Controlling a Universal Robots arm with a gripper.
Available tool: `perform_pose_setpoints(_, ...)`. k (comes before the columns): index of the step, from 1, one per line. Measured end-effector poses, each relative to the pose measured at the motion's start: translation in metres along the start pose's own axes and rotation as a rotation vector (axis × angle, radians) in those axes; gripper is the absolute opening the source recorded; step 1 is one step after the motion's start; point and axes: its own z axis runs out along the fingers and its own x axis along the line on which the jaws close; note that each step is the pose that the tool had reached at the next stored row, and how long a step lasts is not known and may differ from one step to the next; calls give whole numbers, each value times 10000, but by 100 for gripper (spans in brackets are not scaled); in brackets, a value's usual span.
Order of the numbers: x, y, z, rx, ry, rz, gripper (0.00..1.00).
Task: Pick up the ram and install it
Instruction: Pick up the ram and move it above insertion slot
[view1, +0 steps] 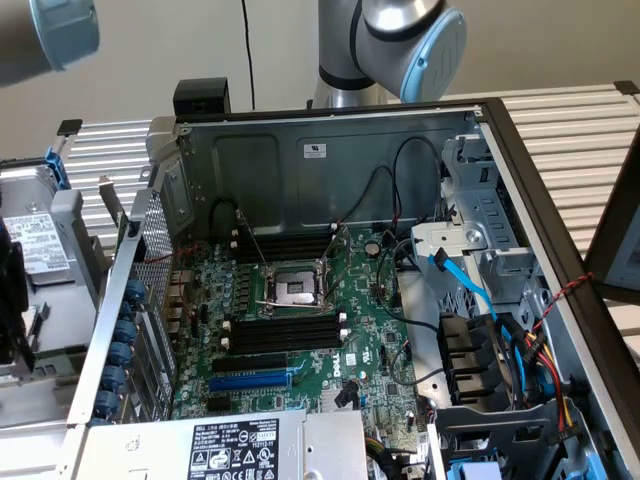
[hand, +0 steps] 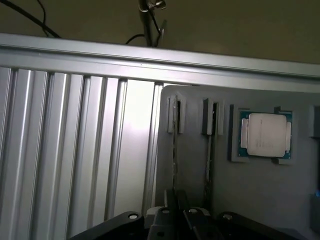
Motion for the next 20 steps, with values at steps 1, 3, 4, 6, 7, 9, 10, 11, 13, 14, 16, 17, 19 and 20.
perform_pose_setpoints(1,0,1,-45,3,-2,0,13)
perform_pose_setpoints(3,0,5,-136,2,-1,0,13)
perform_pose_setpoints(4,0,6,-183,3,-1,-1,13)
perform_pose_setpoints(6,0,10,-274,2,-1,-1,13)
perform_pose_setpoints(7,0,12,-320,2,-1,0,13)
perform_pose_setpoints(9,1,14,-409,3,-1,-1,13)
perform_pose_setpoints(10,2,13,-455,2,-1,-2,13)
perform_pose_setpoints(11,5,8,-502,0,0,-3,13)
perform_pose_setpoints(13,7,-1,-595,-4,-2,1,13)
perform_pose_setpoints(14,9,-6,-637,-6,-2,1,13)
perform_pose_setpoints(16,12,-16,-729,-11,-2,2,13)
perform_pose_setpoints(17,15,-22,-776,-16,-2,3,13)
perform_pose_setpoints(19,19,-33,-866,-27,-4,5,13)
perform_pose_setpoints(20,21,-38,-914,-35,-5,6,13)
